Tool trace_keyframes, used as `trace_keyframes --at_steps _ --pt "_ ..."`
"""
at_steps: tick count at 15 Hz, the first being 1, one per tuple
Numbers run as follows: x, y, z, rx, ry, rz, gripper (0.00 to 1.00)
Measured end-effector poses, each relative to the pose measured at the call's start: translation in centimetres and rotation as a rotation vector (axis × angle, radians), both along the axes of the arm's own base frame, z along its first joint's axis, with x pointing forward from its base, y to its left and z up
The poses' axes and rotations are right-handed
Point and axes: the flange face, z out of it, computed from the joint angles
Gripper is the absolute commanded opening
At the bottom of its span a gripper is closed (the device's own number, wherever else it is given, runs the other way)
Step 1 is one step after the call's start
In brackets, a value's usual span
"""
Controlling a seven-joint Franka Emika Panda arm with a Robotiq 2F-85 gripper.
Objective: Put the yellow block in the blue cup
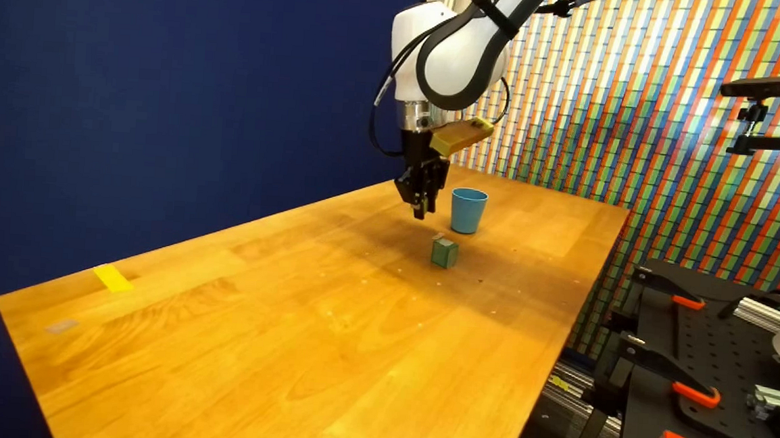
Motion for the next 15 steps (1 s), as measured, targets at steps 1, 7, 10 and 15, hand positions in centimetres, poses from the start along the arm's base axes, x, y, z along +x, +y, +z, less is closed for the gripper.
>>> trace_keyframes --at_steps 1,7,10,15 --pt "-0.3 -0.9 0.9 -0.012 -0.012 -0.027 0.15" --pt "-2.4 -3.4 5.4 -0.058 -0.079 -0.143 0.15" --pt "-3.7 -5.1 5.9 -0.075 -0.088 -0.21 0.15" --pt "-5.0 -8.5 5.6 -0.079 -0.086 -0.285 0.73"
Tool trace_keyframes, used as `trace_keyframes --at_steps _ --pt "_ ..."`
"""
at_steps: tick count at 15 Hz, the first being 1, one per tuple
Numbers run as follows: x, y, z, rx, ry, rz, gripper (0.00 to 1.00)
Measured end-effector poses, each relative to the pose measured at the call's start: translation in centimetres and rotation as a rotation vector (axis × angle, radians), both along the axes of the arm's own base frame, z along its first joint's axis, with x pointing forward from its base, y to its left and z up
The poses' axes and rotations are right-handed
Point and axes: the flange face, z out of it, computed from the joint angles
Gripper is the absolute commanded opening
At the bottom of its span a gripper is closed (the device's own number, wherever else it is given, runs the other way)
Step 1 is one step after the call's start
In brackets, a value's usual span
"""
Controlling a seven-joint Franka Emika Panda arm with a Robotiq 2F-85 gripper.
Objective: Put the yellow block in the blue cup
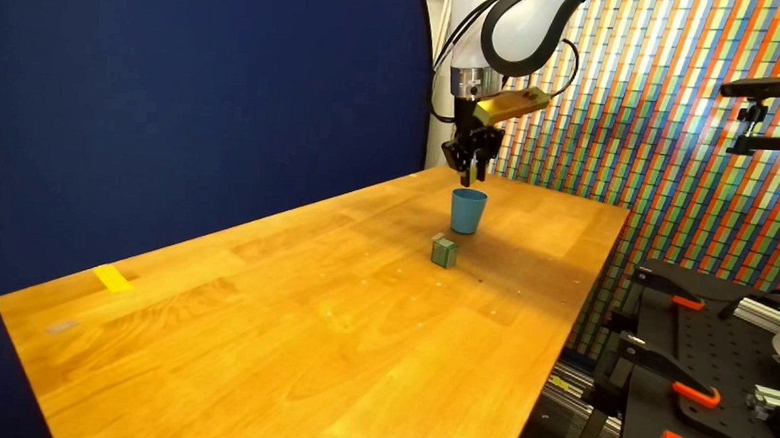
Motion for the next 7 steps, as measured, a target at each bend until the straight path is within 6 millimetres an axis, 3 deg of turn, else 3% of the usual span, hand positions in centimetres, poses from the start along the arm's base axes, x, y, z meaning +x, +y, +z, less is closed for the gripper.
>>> trace_keyframes --at_steps 3,4,6,7 --pt "-0.21 -0.9 -0.16 0.001 0.003 -0.016 0.97" --pt "-0.31 -0.93 -0.29 0.006 0.005 -0.019 0.79" --pt "-0.72 -0.5 -0.82 0.054 0.021 -0.023 0.95" --pt "-0.83 -0.34 -0.97 0.065 0.024 -0.021 0.98"
